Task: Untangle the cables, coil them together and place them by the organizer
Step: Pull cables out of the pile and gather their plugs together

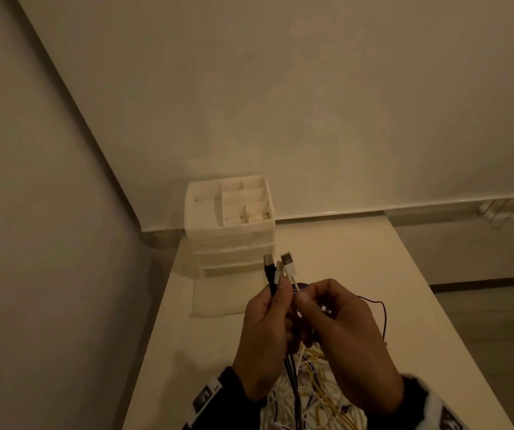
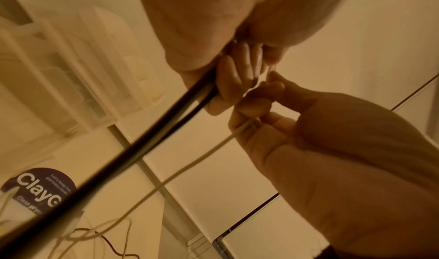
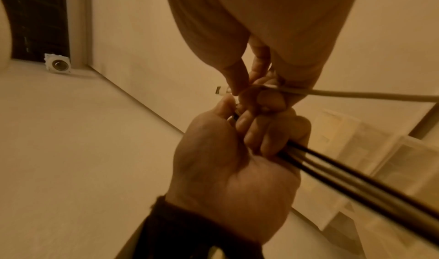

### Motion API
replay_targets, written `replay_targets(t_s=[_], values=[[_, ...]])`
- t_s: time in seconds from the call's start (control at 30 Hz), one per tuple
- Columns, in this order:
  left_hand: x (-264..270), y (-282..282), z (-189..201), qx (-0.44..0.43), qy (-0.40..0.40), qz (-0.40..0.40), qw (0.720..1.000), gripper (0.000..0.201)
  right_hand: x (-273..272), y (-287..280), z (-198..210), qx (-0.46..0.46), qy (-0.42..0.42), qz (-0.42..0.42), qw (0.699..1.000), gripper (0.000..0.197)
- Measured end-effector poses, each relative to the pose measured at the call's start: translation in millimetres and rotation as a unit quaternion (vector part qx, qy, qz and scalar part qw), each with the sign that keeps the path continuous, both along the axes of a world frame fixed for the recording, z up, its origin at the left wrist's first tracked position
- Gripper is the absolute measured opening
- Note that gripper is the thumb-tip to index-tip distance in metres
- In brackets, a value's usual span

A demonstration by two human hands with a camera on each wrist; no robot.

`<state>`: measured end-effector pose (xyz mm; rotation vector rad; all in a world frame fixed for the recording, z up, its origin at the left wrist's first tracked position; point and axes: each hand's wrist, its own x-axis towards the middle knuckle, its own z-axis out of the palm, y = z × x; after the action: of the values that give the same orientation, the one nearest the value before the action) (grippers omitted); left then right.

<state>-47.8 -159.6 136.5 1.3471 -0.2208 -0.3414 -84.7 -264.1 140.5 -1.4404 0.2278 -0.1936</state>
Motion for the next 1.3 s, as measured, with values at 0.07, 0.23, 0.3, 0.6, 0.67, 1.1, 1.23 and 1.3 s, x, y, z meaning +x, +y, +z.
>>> replay_targets(t_s=[0.07, 0.23, 0.3, 0.6, 0.67, 1.1, 1.23, 1.3], values=[[-1.1, 0.0, -1.0, -0.011, -0.011, 0.011, 1.0, 0.038, -1.1, 4.7, -0.5, 0.023, 0.012, 0.002, 1.0, 0.017], [-3.5, 5.8, -2.3, 0.016, -0.042, 0.0, 0.999, 0.036, -5.2, 9.8, 1.3, 0.016, 0.006, 0.005, 1.0, 0.024], [-2.6, 6.7, -3.6, 0.016, -0.034, 0.016, 0.999, 0.036, -7.3, 10.1, 1.1, -0.002, -0.001, 0.017, 1.0, 0.024], [-2.5, 16.0, -6.3, 0.002, -0.083, 0.177, 0.981, 0.042, -20.3, 13.3, -26.9, -0.286, -0.084, 0.043, 0.954, 0.017], [7.0, 25.6, 3.9, -0.073, -0.078, 0.194, 0.975, 0.039, -20.3, 6.0, -47.9, -0.274, -0.096, 0.09, 0.953, 0.011], [10.4, 58.0, 11.6, 0.195, -0.24, 0.038, 0.95, 0.018, 3.2, -54.3, -111.7, -0.286, 0.005, 0.111, 0.952, 0.032], [5.4, 27.5, -6.0, 0.279, -0.265, -0.009, 0.923, 0.003, 9.8, -48.5, -54.0, -0.246, -0.046, 0.168, 0.953, 0.031], [4.7, 18.7, -13.9, 0.258, -0.267, -0.021, 0.928, 0.005, 11.1, -50.2, -33.1, -0.214, -0.058, 0.18, 0.958, 0.032]])
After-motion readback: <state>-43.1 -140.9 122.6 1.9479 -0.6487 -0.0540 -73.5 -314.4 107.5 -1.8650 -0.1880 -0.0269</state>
